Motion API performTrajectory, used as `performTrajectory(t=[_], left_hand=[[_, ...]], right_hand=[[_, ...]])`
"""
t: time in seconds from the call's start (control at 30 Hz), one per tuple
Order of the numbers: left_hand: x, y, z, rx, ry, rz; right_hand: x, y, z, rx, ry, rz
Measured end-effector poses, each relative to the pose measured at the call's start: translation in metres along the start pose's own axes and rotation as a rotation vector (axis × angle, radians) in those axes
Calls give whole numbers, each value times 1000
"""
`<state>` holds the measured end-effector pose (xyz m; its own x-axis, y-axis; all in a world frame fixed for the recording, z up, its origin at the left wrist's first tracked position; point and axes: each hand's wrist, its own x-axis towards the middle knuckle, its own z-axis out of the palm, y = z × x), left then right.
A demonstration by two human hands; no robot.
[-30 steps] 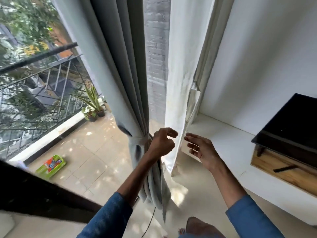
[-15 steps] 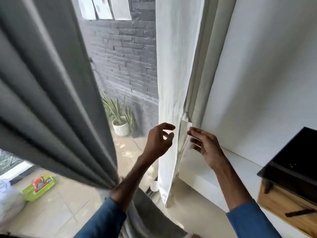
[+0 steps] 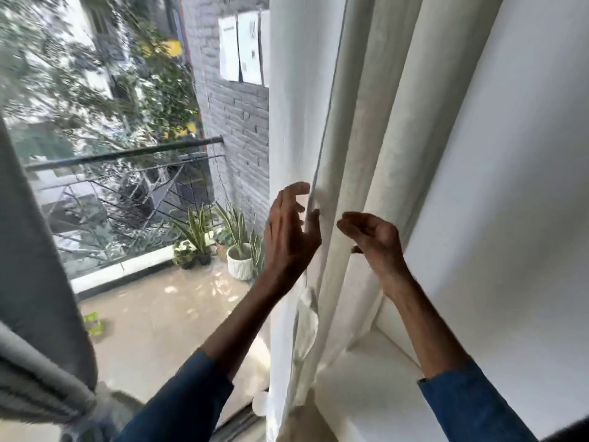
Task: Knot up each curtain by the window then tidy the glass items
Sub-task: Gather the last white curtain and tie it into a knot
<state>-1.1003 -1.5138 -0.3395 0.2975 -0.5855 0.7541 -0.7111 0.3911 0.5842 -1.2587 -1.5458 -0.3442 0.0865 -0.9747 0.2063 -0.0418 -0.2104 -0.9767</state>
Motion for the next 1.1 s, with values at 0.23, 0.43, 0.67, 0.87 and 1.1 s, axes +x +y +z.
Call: performTrajectory(t=[0.23,0.43,0.67,0.87,1.1], left_hand=[[138,69,-22,91,229,250],[274,154,-67,41,385,500],[385,260,-126,79,496,710],[444,304,-164,504,536,689],[453,291,-262,630,824,491]], right_hand=[[63,-121,2,-170,8,-455],[93,-265,2,-146,-22,-724],[130,-436,6,-248,289,-903],[171,-527,12,-263,492,-995],[176,-558,12,-205,492,-975]])
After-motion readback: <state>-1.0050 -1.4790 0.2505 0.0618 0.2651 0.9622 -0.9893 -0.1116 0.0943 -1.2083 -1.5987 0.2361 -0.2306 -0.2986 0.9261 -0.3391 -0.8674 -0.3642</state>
